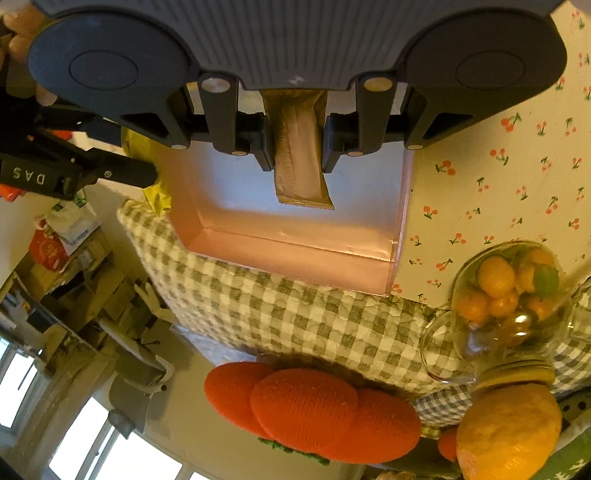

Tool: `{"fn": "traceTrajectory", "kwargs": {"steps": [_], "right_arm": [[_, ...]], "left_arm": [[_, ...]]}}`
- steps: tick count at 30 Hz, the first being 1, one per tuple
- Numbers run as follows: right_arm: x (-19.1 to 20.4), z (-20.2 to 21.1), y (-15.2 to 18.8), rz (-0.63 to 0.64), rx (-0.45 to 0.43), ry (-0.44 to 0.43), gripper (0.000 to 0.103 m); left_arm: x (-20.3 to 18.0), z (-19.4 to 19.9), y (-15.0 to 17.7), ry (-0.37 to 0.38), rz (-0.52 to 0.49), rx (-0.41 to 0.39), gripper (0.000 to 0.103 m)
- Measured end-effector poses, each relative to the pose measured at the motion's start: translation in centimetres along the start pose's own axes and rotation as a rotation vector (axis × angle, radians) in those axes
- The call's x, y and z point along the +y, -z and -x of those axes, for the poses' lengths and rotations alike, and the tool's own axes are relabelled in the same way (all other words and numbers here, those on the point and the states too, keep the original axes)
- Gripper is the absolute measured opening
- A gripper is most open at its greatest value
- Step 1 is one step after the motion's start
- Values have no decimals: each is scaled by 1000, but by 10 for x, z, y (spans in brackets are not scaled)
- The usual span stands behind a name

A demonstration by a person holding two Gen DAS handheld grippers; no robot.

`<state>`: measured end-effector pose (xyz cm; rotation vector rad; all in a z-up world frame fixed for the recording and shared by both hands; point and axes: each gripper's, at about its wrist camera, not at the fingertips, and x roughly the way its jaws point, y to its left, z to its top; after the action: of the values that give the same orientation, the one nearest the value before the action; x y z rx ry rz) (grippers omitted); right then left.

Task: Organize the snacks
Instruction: 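Lower both held snacks into the pink box and open both tools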

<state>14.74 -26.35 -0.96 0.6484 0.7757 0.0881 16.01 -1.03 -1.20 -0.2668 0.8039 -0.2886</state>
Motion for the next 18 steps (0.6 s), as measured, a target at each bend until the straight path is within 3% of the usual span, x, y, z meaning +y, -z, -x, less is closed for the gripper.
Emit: {"fn": "traceTrajectory", "kwargs": {"steps": [6,15,17,18], "right_arm": [[0,-21,4,70,28,56,53],[-5,-29,6,83,51,75,55],[-5,-28,5,74,54,60,55],[-5,-28,4,64,58,54,60]], "left_arm": [[2,-13,2,-39,-45,3,24],[-2,-20,6,-70,-92,17,26],[-3,-19,6,-73,-95,13,32],[-2,-20,5,-69,-98,17,44]]}}
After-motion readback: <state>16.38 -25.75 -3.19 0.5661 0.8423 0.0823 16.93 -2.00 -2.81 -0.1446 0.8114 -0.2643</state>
